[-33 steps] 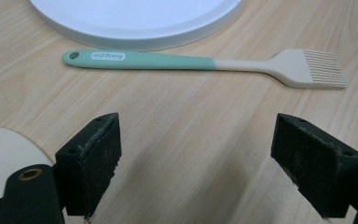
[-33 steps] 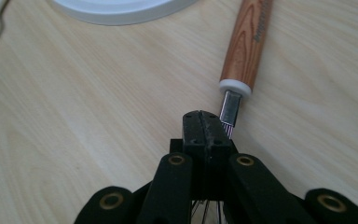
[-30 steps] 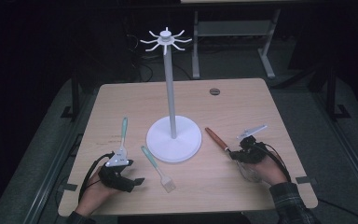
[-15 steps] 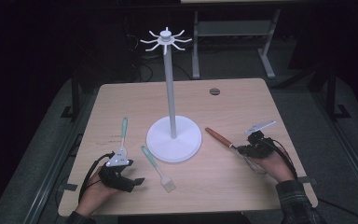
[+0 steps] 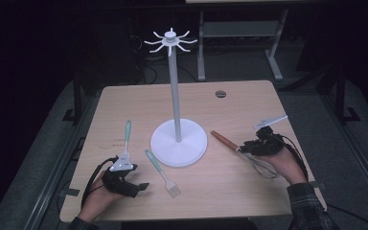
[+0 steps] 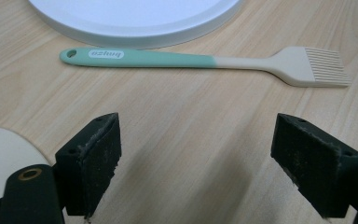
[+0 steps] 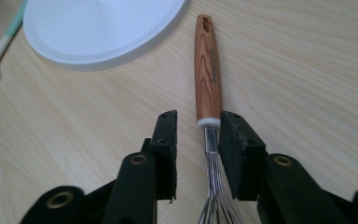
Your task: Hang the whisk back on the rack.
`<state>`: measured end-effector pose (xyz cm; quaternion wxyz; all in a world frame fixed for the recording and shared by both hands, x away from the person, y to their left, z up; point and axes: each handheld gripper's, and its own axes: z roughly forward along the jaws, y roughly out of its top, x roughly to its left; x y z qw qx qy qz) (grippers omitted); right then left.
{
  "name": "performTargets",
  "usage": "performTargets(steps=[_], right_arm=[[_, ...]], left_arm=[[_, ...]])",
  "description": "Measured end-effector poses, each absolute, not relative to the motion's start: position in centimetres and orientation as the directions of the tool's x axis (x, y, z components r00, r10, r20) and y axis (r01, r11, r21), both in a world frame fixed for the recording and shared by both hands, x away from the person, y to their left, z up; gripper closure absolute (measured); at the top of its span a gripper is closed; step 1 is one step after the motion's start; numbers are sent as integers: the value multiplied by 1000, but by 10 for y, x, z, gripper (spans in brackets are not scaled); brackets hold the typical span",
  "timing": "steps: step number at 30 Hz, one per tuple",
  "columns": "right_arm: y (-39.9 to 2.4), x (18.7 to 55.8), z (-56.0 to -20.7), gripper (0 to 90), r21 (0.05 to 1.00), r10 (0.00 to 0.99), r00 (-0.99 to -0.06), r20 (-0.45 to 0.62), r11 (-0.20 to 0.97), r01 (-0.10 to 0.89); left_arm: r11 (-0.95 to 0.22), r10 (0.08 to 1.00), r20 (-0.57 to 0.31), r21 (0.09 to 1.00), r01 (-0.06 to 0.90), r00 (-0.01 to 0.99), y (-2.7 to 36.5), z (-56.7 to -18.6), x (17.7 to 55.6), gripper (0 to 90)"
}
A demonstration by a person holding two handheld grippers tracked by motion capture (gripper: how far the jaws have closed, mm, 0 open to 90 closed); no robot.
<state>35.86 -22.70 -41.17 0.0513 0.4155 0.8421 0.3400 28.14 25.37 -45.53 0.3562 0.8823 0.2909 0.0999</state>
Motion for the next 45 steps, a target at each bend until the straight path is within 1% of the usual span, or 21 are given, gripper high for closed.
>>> performTargets(steps=[2, 7, 16, 21, 23, 26, 34, 45], right_arm=[[-223, 363, -411, 632, 602, 730, -660, 179, 449, 660], [-214, 373, -408, 631, 580, 717, -675, 174, 479, 659], [-199, 396, -409, 610, 527, 705, -681, 199, 509, 681], [-194, 410, -416, 587, 469, 704, -677, 215, 533, 704], [-191, 414, -420, 580, 441, 707, -678, 204, 552, 708], [-189, 420, -426, 584, 422, 699, -682, 214, 564, 710], [-186, 426, -438, 602, 385, 699, -689, 192, 592, 708], [-177, 423, -442, 635, 358, 697, -706, 125, 632, 687]], left_arm=[[-579, 583, -30, 686, 441, 812, 254, -456, 282, 157], [-579, 583, -34, 683, 445, 812, 253, -456, 281, 157], [-585, 581, -30, 679, 443, 813, 251, -457, 282, 157], [-587, 581, -30, 677, 444, 813, 251, -457, 282, 157], [-590, 580, -28, 674, 444, 814, 251, -457, 282, 157], [-591, 580, -29, 674, 444, 814, 251, -457, 282, 157], [-592, 580, -29, 671, 446, 814, 251, -458, 282, 157], [-592, 579, -29, 672, 445, 815, 251, -458, 282, 157]])
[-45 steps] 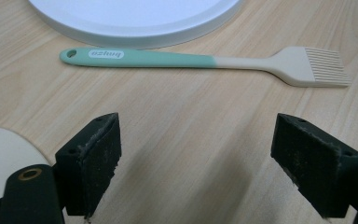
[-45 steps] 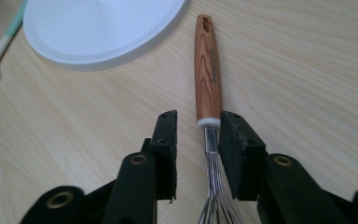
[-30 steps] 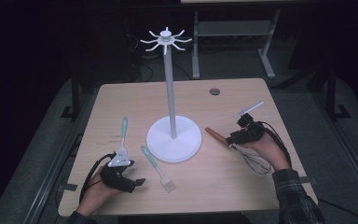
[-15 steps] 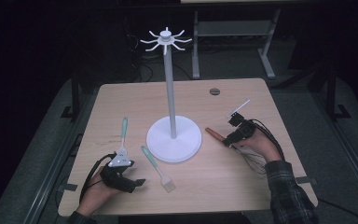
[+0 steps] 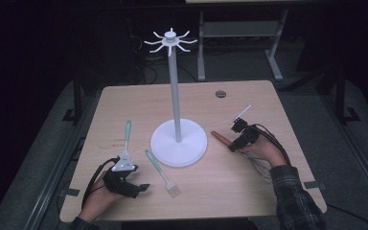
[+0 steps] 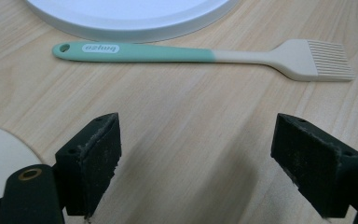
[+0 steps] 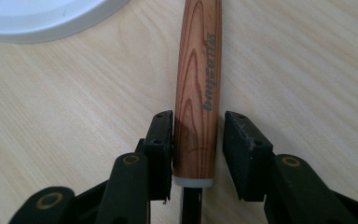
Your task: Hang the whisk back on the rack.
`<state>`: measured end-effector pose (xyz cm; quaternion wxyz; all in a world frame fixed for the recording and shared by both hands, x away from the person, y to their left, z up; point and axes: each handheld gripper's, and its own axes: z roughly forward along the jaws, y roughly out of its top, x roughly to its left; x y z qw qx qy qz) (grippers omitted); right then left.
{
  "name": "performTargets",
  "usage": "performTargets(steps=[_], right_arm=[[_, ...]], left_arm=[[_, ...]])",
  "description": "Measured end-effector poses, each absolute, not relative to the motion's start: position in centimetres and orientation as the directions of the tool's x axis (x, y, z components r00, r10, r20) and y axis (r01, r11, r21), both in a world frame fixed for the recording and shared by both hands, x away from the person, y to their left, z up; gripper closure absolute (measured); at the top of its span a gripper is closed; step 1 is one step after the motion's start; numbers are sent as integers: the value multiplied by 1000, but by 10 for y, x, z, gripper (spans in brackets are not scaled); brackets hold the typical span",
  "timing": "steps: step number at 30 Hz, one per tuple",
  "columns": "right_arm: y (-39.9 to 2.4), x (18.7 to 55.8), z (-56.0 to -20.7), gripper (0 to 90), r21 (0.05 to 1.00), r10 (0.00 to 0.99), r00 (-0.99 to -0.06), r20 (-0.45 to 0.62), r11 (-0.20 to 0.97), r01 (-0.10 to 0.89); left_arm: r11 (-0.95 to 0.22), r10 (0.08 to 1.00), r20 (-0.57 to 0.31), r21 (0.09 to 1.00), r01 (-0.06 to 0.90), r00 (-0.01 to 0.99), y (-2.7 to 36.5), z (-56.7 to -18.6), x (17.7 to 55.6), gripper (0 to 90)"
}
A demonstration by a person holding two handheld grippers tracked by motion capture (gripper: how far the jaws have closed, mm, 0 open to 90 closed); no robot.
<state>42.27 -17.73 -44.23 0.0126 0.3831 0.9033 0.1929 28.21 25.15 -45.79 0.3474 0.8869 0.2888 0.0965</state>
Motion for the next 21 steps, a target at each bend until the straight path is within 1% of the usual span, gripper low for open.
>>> performTargets(steps=[4, 9, 16, 21], right_arm=[[-173, 421, -444, 674, 346, 692, -714, 103, 649, 678], [-171, 419, -443, 693, 343, 701, -708, 87, 646, 682], [-173, 418, -442, 699, 347, 720, -685, 112, 618, 706], [-179, 415, -437, 700, 385, 722, -678, 134, 593, 707]], left_arm=[[-591, 580, -30, 673, 445, 814, 252, -458, 282, 157], [-592, 579, -29, 673, 445, 815, 252, -458, 282, 157], [-587, 580, -32, 676, 445, 814, 252, -457, 282, 157], [-585, 582, -30, 678, 444, 813, 252, -457, 281, 157]])
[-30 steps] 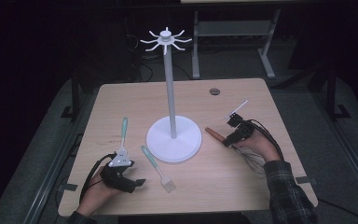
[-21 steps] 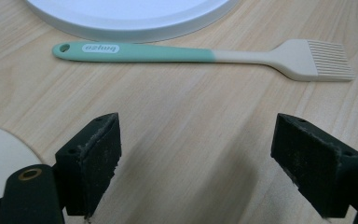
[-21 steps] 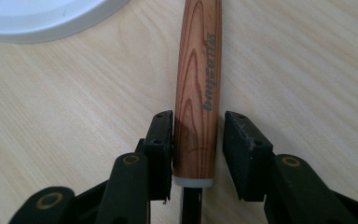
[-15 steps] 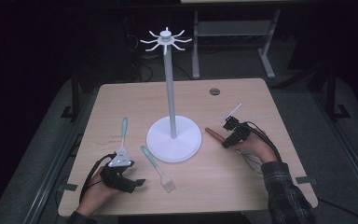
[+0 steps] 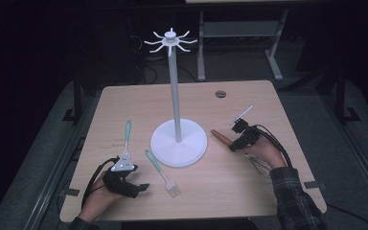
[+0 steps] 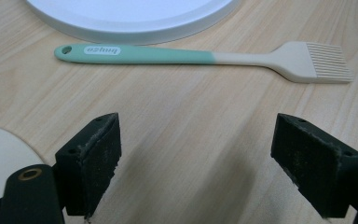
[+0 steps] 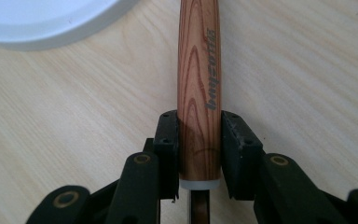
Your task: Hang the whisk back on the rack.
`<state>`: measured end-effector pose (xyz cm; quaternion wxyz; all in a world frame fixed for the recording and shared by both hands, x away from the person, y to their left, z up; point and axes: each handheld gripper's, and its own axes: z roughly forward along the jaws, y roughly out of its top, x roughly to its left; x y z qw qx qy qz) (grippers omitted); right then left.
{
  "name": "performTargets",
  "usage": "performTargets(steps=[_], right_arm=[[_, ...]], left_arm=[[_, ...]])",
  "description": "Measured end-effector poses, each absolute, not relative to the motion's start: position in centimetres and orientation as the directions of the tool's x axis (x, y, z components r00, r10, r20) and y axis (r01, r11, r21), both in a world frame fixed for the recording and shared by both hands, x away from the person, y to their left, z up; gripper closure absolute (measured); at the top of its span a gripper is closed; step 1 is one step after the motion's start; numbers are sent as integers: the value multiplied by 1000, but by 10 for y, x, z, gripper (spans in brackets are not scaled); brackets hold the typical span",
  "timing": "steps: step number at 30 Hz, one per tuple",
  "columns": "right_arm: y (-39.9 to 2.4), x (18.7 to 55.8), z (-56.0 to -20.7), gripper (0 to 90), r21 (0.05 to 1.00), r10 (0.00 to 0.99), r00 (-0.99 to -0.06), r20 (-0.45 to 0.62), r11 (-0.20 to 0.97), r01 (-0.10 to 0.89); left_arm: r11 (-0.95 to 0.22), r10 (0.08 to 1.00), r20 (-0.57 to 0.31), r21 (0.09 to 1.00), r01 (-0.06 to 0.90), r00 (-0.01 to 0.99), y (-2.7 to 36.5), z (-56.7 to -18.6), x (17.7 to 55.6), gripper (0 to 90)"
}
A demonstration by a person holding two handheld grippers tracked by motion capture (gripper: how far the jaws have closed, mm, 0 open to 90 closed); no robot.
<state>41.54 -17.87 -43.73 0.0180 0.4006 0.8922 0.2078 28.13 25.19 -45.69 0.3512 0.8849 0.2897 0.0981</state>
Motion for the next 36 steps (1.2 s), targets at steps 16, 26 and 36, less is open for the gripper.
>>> performTargets(steps=[16, 26, 36], right_arm=[[-190, 404, -409, 703, 539, 706, -671, 225, 483, 690], [-199, 397, -393, 706, 644, 697, -670, 257, 393, 656], [-205, 387, -376, 706, 736, 659, -699, 277, 322, 596]], left_arm=[[-583, 583, -31, 680, 444, 812, 252, -456, 281, 157], [-581, 583, -33, 681, 445, 812, 253, -456, 281, 157], [-579, 582, -33, 684, 443, 812, 254, -456, 282, 157]])
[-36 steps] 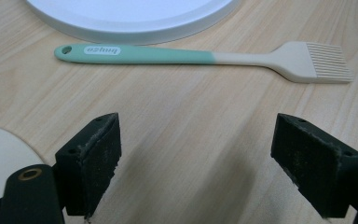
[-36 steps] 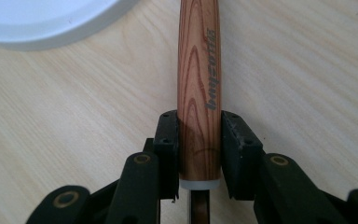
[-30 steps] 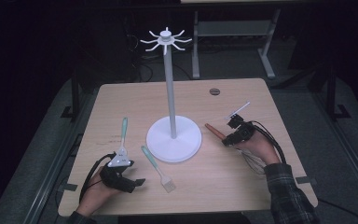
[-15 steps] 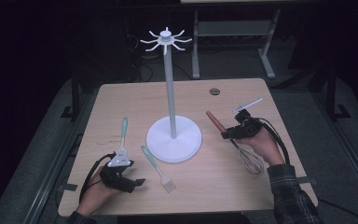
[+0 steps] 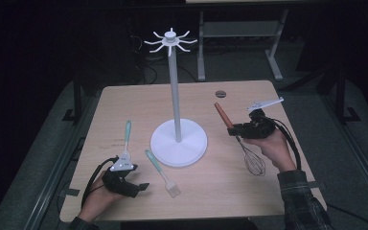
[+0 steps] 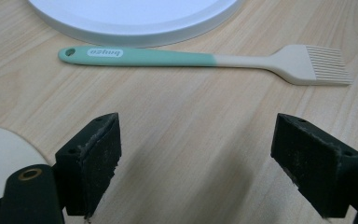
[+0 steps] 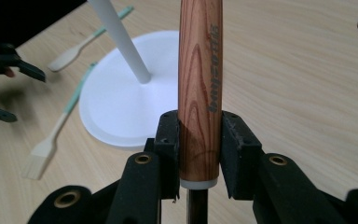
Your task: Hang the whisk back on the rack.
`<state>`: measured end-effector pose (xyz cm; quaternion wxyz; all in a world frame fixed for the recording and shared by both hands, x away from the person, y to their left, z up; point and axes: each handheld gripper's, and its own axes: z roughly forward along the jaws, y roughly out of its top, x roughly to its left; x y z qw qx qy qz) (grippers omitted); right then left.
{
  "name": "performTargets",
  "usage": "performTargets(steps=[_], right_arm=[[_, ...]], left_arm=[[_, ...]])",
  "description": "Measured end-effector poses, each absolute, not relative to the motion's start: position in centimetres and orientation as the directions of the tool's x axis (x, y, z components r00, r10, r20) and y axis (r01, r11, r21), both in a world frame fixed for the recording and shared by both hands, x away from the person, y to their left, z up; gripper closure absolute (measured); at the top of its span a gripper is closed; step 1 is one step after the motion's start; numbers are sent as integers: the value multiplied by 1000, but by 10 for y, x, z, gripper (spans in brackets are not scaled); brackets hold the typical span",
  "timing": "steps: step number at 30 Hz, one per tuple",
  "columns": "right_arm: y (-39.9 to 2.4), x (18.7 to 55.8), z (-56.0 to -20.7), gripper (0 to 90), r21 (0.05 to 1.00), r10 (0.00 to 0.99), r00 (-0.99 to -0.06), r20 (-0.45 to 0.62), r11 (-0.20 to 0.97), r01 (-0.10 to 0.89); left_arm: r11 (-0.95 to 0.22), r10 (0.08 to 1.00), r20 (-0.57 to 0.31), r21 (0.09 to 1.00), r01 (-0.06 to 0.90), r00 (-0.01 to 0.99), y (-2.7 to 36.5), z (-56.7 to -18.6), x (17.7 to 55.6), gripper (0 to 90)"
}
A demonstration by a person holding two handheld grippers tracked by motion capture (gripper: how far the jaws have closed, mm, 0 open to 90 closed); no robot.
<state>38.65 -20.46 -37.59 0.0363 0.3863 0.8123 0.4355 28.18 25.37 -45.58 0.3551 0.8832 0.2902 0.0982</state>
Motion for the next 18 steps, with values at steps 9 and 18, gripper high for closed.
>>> performTargets(steps=[9, 18], right_arm=[[-208, 379, -363, 706, 786, 645, -702, 300, 250, 566], [-205, 368, -344, 706, 834, 642, -711, 287, 197, 515]], left_arm=[[-574, 583, -36, 689, 443, 812, 254, -456, 282, 157], [-569, 583, -42, 691, 445, 811, 254, -455, 282, 157]])
